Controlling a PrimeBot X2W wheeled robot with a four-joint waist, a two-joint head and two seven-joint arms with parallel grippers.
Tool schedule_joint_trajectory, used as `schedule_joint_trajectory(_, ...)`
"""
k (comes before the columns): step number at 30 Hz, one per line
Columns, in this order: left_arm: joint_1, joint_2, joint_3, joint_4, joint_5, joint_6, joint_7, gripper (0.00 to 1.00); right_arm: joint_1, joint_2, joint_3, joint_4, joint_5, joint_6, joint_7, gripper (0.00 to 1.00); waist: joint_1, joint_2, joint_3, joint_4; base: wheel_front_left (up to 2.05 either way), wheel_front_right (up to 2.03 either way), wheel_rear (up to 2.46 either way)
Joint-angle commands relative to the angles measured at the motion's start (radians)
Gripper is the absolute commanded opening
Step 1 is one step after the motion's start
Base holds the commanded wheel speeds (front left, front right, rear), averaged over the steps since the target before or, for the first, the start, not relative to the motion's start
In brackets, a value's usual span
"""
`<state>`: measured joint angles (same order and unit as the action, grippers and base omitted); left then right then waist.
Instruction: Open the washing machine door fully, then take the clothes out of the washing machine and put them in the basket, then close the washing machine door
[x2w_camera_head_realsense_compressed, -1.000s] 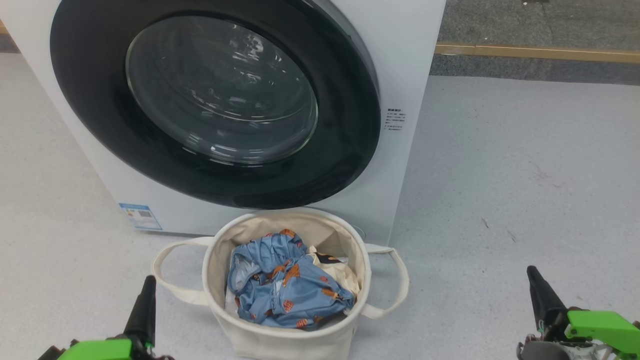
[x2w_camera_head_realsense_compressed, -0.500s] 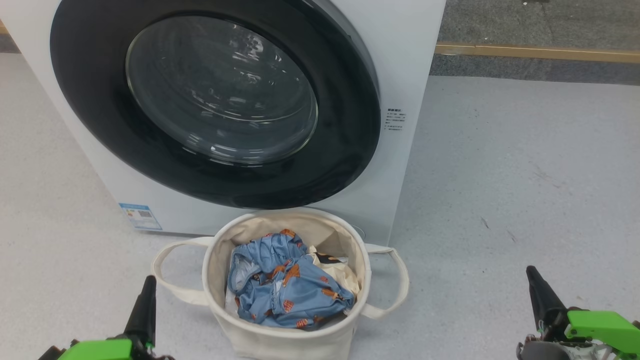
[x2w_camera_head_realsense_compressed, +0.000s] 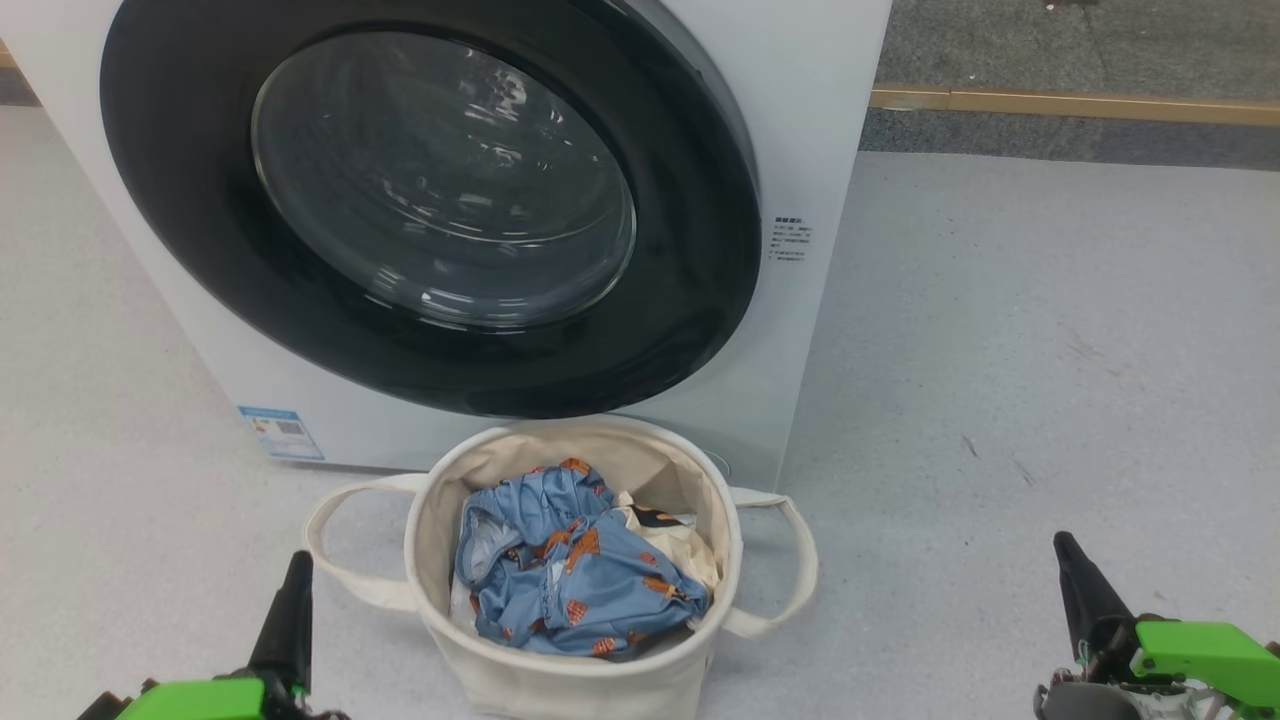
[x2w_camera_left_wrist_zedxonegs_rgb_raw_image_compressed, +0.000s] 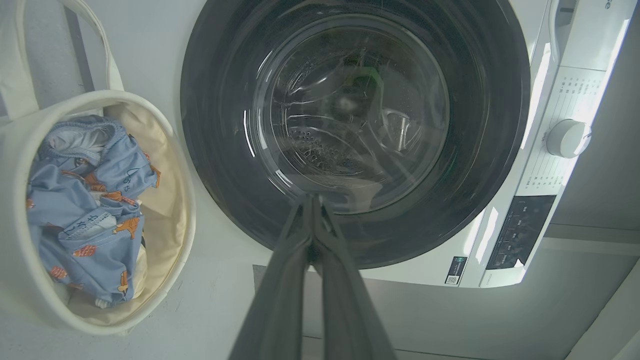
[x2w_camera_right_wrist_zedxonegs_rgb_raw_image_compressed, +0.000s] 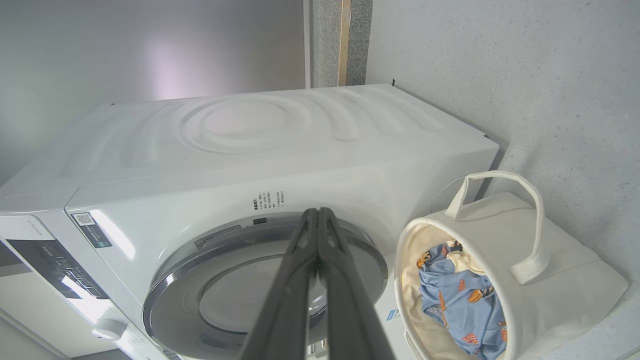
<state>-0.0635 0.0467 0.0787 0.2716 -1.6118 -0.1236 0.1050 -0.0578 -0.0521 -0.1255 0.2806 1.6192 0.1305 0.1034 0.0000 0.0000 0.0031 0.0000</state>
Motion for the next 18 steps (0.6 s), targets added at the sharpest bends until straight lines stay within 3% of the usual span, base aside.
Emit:
schedule_joint_trajectory(1, -0.044, 0.005, 0.034, -0.026, 0.002, -0.007, 0.007, 0.00, -0.050, -0.003, 0.017, -0.036, -0.006, 0.000, 0.005, 0.00, 0.0000, 0.0000, 0.000, 0.000, 0.00, 0.00, 0.00)
schedule_joint_trajectory(18, -0.044, 0.005, 0.035, -0.026, 0.003, -0.007, 0.008, 0.00, -0.050, -0.002, 0.016, -0.036, -0.007, 0.000, 0.006, 0.00, 0.0000, 0.0000, 0.000, 0.000, 0.00, 0.00, 0.00)
